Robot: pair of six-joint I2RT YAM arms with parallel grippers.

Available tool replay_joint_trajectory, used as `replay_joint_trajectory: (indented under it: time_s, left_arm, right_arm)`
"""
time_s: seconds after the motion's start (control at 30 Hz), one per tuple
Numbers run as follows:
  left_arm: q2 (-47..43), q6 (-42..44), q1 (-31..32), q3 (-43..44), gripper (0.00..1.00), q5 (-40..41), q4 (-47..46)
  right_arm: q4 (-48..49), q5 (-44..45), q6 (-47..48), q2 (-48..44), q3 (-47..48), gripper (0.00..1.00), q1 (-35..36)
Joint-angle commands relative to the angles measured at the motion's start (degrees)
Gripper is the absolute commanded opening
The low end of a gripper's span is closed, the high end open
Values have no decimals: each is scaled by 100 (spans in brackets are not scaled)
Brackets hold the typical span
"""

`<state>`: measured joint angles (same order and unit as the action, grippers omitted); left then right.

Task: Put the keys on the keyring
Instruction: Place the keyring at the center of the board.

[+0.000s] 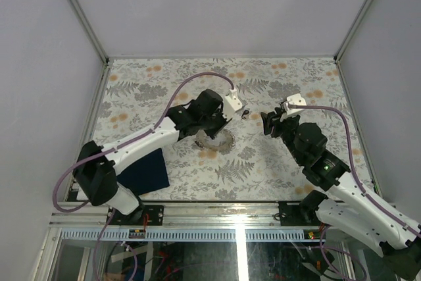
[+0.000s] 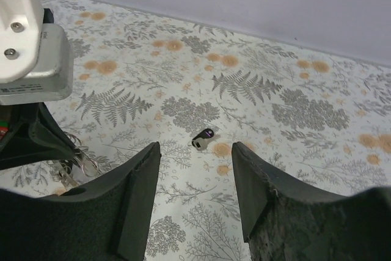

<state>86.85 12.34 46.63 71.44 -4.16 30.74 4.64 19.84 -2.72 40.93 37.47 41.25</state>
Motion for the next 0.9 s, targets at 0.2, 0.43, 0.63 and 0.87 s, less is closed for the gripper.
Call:
replay_joint_trajectory:
  time_s: [0.2, 0.43, 0.63, 0.87]
  left_arm:
    - [918, 49, -284, 417, 0, -653, -897]
    - [1124, 47, -620, 535, 7, -1077, -982]
    - [795, -225, -878, 214, 16, -1574, -1310]
    - [120, -742, -1359, -295, 35, -2117, -1887]
  right_arm:
    - [-179, 673, -455, -351, -203, 59, 1]
    - [-131, 655, -467, -383, -291, 65, 5]
    - [-546, 151, -413, -231, -17, 76, 5]
    - [39, -436, 5, -470, -301, 96, 3]
